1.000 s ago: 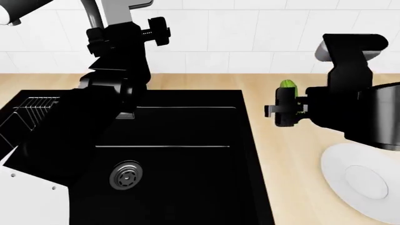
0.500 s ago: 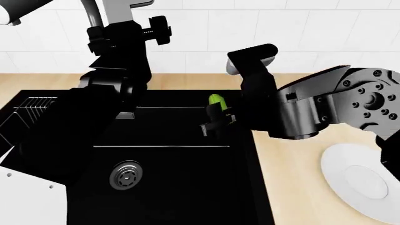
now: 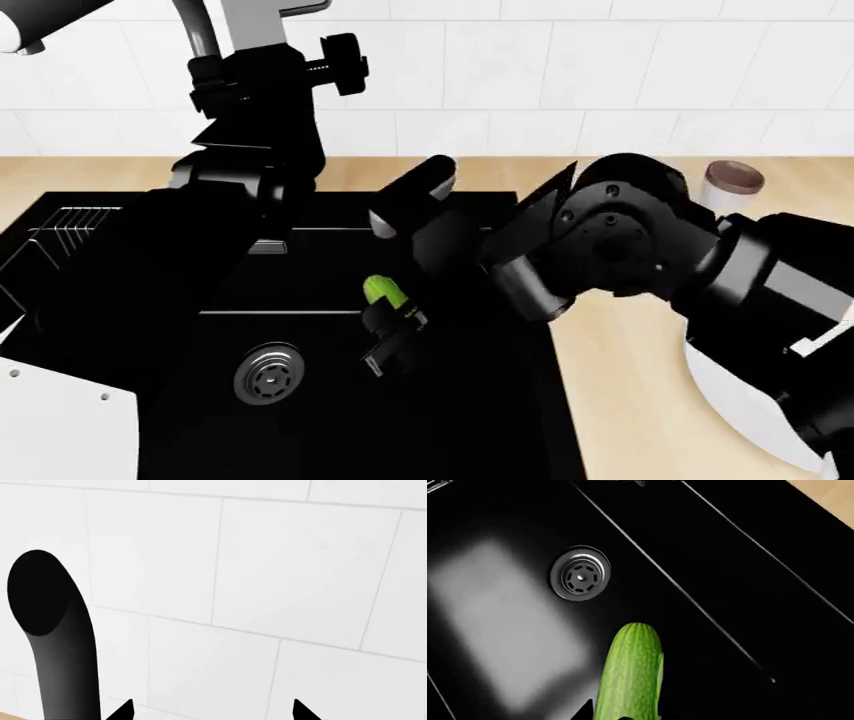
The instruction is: Pick the pickle from the counter and place it in the sink. Then turn on the sink faucet.
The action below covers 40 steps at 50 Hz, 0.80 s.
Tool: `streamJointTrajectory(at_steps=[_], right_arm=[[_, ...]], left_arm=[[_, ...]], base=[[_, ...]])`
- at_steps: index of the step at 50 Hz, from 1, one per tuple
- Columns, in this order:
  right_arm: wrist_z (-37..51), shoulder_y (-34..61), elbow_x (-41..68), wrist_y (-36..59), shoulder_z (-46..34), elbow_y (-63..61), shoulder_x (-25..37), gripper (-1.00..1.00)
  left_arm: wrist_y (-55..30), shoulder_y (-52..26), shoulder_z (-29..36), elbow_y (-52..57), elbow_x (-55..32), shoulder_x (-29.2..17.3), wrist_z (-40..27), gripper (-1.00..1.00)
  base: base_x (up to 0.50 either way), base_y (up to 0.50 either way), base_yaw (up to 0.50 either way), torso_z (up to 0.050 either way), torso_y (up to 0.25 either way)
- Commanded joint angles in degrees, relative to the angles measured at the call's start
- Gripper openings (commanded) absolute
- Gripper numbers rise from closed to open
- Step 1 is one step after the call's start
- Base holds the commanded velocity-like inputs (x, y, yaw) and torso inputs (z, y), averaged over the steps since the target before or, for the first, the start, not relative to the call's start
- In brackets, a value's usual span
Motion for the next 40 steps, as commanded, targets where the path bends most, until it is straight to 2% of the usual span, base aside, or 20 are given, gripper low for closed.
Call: streamJointTrajectory(at_steps=[1,10,25,34,40], right_arm=[[-13.4,1.8,-10.4,2.5,-5.5,2.3,-6.0,-1.0],[-24.0,1.8,-18.8,1.1,-11.0,4.3,-9.8,-1.0],[-39.4,-3.4,-29.3,-6.7,-18.0,15.8,-16.8,-1.0],[-43.7,-8.2,-36.9,-5.7,-14.4,17.4,-17.7,-1.0],[-44.2,-11.9,-40.4,-4.5,-12.4,17.5,-17.7,-1.0]], left_arm=[[0.3,0.1,1.2,0.0,-1.2,0.0,0.3,1.0],[0.0,-0.1,0.2,0.0,-0.3,0.0,0.7,1.0],[0.8,0.4,1.9,0.0,-1.8,0.0,1.1,1.0],[5.4,4.4,6.0,0.0,-5.5,0.0,1.4,1.0],[8.6,7.7,5.3,0.0,-4.1,0.0,1.4,1.0]], base=[[0.0,0.0,0.0,0.0,0.0],[0.0,0.0,0.0,0.0,0.0],[0.0,0.0,0.0,0.0,0.0],[0.0,0.0,0.0,0.0,0.0],[0.0,0.0,0.0,0.0,0.0]])
